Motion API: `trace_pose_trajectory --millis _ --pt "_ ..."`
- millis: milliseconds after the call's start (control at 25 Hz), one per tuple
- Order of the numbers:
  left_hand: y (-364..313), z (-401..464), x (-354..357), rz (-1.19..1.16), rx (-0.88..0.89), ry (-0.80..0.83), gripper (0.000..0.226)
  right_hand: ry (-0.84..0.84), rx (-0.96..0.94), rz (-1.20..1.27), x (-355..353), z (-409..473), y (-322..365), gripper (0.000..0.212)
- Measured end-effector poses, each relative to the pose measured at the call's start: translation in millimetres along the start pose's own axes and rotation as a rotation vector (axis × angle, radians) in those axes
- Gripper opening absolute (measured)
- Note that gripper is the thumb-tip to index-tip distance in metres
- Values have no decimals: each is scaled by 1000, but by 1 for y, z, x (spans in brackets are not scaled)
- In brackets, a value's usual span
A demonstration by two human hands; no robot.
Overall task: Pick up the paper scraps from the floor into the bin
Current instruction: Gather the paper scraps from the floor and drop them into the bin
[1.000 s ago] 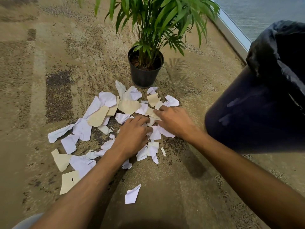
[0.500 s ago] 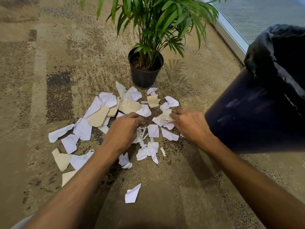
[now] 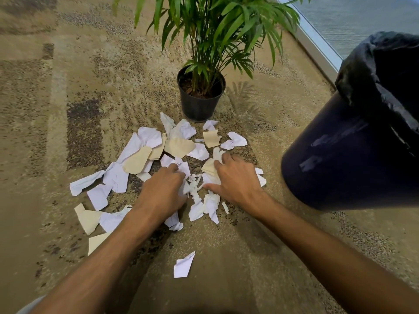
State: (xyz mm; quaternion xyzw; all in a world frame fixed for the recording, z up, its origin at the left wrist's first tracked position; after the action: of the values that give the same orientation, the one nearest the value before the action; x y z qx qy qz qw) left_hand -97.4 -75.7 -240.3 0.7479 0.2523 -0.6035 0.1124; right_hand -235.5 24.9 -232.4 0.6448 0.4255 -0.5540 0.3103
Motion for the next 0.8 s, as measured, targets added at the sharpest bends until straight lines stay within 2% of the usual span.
trace_pose_trajectory --millis 80,120,280,360,440,480,600,720,800 --pt "2 4 1 -13 2 -38 14 -8 2 30 -2 1 2 51" --pt "3 6 2 -17 -4 -54 14 -19 -8 48 -4 -1 1 43" --pt "4 3 -7 -132 -25 -209 37 -72 -42 204 -6 -7 -16 24" --pt "4 4 -14 -182 -44 -304 55 -44 0 371 -11 -6 -33 24" --pt "8 11 -13 -169 -64 -367 58 -83 20 540 -20 -3 -50 30" --pt "8 16 -10 -149 -54 -382 55 -127 16 525 -26 -1 -55 31" --pt "8 25 6 -63 13 -337 51 -204 22 211 -22 9 -59 32" --pt "3 26 16 -66 28 -292 49 -74 9 139 4 19 -46 38" --pt "2 26 17 -66 32 -274 32 -2 -16 191 13 17 -38 42"
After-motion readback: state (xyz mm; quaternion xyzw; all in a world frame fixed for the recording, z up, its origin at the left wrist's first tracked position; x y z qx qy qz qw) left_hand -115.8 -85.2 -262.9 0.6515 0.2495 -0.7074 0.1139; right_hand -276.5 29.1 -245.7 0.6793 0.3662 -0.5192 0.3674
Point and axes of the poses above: each hand's wrist, its own z-axis towards the middle knuckle, its own x-axis out of the palm, y = z × x, the point moved 3 cm from there along z, towards the middle knuckle, and after that the axes turned 7 degrees about z, right-handed, at the moved point
